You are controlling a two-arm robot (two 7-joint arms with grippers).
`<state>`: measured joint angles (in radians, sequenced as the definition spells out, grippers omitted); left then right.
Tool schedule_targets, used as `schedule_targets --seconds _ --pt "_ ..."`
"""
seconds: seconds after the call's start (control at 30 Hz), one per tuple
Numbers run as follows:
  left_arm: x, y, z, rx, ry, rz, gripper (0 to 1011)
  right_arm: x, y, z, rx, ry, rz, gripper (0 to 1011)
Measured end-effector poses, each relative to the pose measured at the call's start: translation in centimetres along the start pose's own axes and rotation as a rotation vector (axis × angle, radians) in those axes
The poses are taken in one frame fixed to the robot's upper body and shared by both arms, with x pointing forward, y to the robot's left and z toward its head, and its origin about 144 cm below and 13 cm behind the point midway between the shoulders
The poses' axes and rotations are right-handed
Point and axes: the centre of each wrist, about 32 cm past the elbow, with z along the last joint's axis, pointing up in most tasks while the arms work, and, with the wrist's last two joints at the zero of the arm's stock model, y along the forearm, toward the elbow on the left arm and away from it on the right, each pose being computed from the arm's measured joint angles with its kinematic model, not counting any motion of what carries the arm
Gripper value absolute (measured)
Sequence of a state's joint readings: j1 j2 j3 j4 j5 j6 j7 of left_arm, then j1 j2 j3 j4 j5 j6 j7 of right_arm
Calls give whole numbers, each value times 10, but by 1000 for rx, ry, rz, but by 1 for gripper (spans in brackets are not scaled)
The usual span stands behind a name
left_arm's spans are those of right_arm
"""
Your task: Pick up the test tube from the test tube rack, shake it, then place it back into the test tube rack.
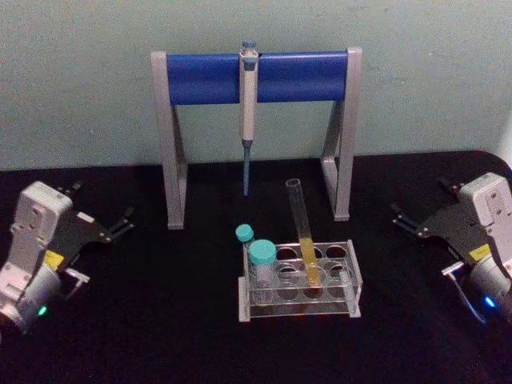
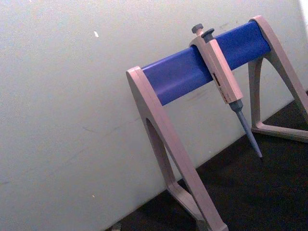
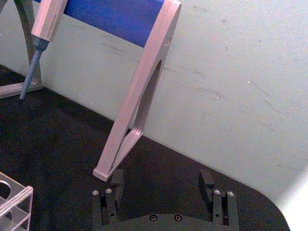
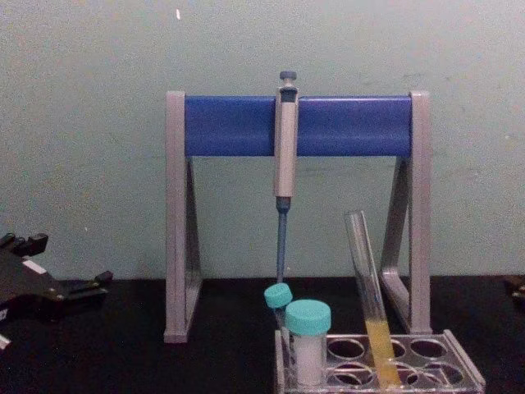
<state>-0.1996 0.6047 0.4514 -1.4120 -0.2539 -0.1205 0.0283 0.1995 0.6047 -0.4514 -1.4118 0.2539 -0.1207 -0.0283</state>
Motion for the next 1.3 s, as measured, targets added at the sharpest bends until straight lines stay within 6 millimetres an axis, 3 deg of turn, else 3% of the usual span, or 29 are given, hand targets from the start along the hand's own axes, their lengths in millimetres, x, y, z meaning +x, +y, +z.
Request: schedule_targets --seconds 0.83,1.3 --pt "0 0 0 0 0 0 1001 -2 -4 -3 79 9 -21 1000" --pt "0 0 0 0 0 0 1001 5 -15 9 241 28 188 1000"
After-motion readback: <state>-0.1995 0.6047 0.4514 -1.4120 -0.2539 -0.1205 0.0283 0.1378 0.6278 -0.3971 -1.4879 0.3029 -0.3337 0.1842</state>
